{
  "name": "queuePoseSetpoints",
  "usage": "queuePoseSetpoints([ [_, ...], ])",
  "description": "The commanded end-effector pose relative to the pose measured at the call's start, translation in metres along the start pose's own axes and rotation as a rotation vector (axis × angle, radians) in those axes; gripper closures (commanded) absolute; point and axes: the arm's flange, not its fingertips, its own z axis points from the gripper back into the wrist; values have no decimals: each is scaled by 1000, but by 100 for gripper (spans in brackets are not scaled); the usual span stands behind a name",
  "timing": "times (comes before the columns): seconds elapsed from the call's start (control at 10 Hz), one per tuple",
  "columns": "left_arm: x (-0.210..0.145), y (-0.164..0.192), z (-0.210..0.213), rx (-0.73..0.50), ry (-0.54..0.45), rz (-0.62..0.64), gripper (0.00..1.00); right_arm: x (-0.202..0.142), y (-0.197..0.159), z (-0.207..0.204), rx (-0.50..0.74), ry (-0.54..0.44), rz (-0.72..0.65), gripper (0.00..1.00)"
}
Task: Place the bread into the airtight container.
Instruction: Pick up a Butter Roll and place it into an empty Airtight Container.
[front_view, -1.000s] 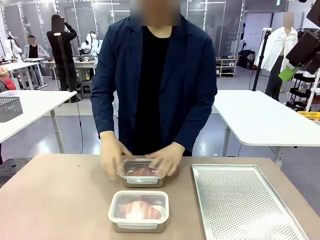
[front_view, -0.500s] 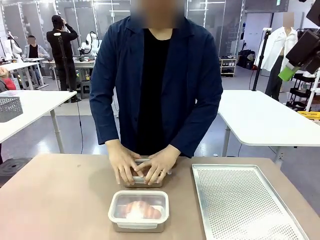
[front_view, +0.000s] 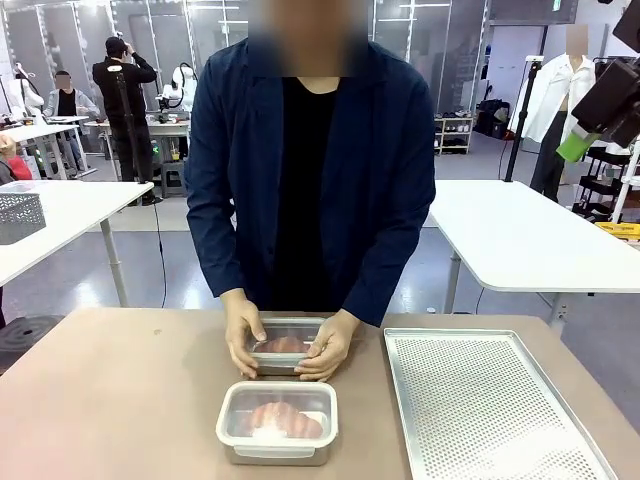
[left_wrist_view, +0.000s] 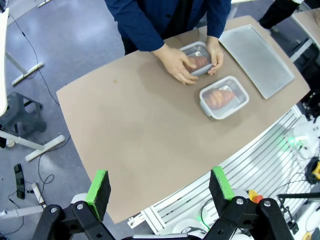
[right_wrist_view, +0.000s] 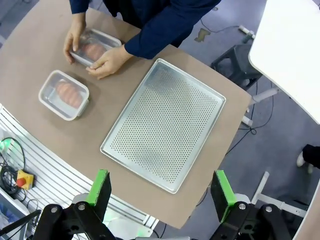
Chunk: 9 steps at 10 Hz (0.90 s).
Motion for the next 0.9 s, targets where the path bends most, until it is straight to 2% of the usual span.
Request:
queuePoseSetpoints([
  [0.0,0,-1,2,-7,4,-14,0,3,-3,2,-7,-5,-1,0],
  [0.8,0,-1,2,-7,4,-14,0,3,-3,2,-7,-5,-1,0],
])
